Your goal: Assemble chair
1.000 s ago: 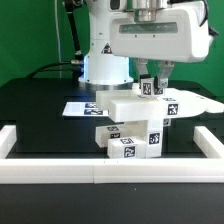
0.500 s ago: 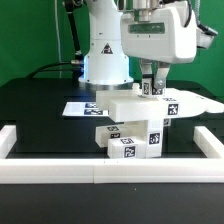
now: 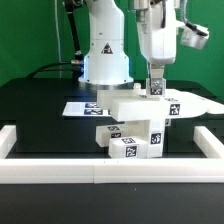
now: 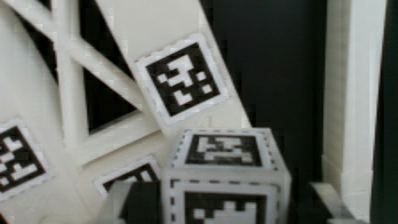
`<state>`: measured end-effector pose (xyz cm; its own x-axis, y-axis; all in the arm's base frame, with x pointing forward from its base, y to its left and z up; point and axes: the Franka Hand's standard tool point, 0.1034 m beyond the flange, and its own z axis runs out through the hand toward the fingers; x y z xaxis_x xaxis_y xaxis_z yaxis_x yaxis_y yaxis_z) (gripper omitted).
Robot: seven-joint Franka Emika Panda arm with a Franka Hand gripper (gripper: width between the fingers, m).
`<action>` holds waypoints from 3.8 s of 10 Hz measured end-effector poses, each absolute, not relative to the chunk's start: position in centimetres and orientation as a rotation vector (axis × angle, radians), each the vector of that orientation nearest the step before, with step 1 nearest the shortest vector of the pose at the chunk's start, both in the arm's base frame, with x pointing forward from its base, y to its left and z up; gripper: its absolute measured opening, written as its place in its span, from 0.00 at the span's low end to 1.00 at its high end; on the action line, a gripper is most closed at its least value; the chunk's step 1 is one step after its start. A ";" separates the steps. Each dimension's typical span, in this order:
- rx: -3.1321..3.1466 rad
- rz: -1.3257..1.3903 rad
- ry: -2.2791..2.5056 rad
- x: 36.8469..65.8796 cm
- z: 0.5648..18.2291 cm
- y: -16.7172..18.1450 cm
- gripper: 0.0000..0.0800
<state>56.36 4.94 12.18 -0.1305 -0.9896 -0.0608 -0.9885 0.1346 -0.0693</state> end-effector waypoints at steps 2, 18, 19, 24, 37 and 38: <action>-1.833 -0.001 2.430 56.4 12.2 5.1 0.36; -2.718 -0.050 1.416 56.7 12.0 5.4 0.81; -2.790 -0.056 1.275 56.7 12.0 5.3 0.81; -3.026 -0.081 0.739 56.9 12.2 4.7 0.81; -2.680 -0.065 1.550 56.9 12.2 4.8 0.36; -2.633 -0.063 1.627 56.9 12.2 4.9 0.36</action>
Offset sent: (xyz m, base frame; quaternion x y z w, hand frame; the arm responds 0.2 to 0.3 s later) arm 0.0000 0.0000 0.0000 0.0000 0.0000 0.1296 0.9916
